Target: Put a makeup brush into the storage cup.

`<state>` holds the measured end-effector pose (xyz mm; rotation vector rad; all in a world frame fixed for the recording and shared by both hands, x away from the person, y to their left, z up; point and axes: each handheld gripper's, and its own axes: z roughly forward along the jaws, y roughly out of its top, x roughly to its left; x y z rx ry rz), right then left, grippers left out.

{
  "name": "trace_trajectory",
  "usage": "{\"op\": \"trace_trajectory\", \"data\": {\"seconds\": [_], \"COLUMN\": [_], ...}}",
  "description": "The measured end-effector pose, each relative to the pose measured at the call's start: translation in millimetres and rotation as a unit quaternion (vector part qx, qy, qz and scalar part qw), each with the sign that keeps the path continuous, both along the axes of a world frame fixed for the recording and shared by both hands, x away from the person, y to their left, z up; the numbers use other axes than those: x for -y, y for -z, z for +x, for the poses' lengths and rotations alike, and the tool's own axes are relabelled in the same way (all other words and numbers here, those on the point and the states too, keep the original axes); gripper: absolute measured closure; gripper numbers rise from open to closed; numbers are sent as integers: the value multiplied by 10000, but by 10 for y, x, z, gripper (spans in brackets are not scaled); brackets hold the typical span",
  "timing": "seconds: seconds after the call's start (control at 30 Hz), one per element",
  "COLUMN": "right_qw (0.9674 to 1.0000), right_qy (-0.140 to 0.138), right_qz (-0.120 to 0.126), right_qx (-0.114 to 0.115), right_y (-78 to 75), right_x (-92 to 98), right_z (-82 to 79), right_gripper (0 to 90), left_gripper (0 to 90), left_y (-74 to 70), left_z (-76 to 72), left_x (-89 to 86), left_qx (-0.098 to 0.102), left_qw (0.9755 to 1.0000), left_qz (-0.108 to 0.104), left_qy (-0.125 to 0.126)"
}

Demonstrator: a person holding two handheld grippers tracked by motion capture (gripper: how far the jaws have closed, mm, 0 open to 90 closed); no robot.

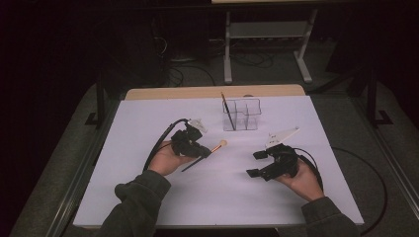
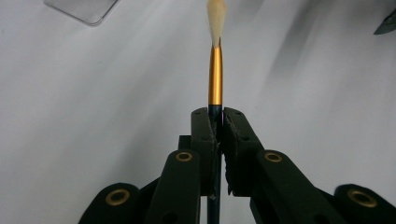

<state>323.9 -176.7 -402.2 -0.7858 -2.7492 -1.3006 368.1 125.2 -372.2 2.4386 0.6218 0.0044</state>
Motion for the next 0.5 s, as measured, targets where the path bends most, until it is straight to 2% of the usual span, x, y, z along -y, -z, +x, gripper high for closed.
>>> {"op": "trace_trajectory", "data": {"seconds": [0.27, 0.5], "right_qw": [10000, 9999], "right_qy": [-49, -93], "right_qz": [18, 38], "right_qx": [18, 16], "right_y": [-20, -31], "right_x": [-56, -111], "right_z": [-33, -48], "right_gripper": [242, 238], "left_gripper": [834, 833], "left_y": [-50, -86], "left_z": [-75, -146], "left_x": [-54, -155], "left_qx": [50, 53], "left_qw": [9999, 9994], "left_qz": [-119, -329], "left_qy": [43, 26]}}
